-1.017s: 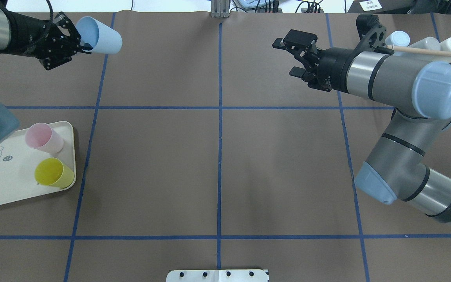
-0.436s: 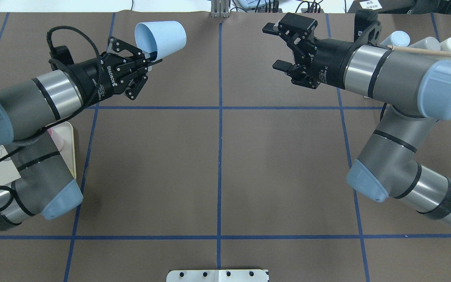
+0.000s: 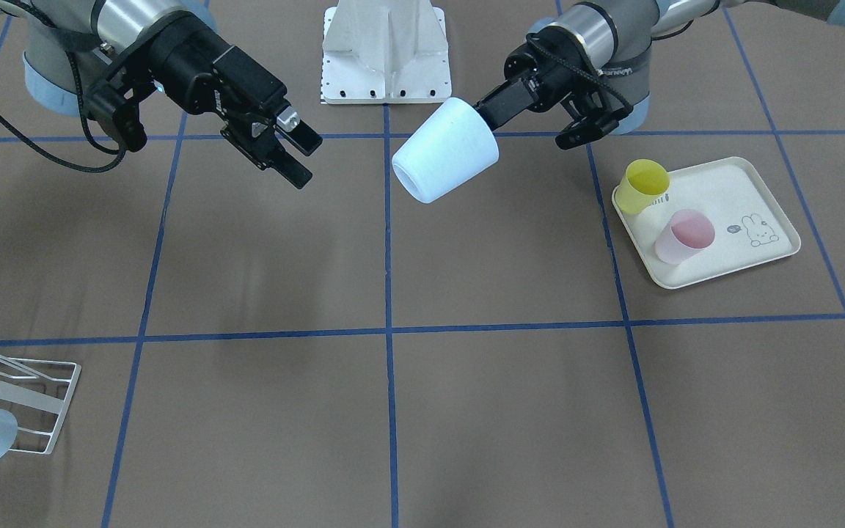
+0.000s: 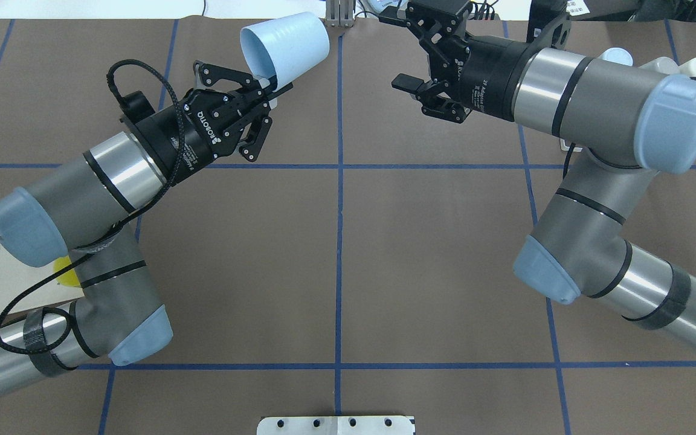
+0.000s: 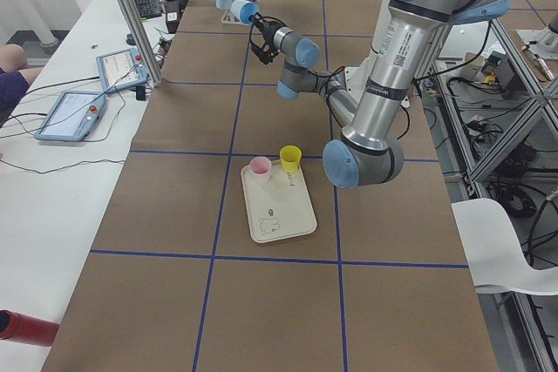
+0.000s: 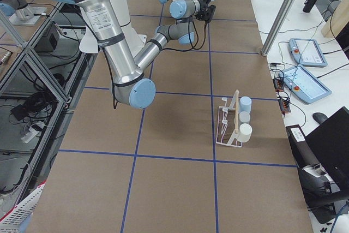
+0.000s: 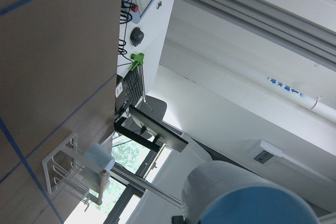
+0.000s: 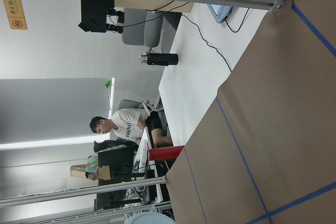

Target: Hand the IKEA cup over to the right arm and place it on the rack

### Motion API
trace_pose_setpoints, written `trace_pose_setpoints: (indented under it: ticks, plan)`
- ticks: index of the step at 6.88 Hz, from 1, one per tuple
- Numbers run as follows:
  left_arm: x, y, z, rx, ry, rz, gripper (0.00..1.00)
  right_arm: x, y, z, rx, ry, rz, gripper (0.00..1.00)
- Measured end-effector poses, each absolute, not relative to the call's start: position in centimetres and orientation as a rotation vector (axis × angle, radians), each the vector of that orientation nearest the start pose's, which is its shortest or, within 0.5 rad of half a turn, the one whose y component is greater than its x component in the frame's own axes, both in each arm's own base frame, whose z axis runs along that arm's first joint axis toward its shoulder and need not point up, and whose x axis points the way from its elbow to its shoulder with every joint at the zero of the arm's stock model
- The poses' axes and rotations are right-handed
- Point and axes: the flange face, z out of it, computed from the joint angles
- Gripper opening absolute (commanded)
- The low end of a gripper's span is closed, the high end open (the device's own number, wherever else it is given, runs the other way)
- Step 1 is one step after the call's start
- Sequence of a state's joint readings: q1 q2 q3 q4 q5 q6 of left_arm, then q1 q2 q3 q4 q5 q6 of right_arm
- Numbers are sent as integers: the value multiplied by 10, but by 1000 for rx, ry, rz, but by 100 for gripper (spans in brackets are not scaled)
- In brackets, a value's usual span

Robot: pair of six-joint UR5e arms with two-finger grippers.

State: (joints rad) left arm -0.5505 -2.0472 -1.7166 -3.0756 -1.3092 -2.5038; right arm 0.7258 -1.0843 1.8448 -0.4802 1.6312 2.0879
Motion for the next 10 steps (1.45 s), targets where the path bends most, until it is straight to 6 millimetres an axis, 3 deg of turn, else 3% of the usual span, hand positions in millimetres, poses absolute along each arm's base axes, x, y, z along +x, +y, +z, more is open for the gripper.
trace_pose_setpoints:
  ticks: [2,5,10]
  plan:
    - [394,-420,165,-282,2356,-1117,0,-332,-460,137,154,-1936,799,99]
    - [436,-414,151,-298,2357,-1152,0,-340,-456,136,142,-1936,793,99]
    - [442,-409,148,-312,2362,-1148,0,-352,-450,138,129,-1933,793,99]
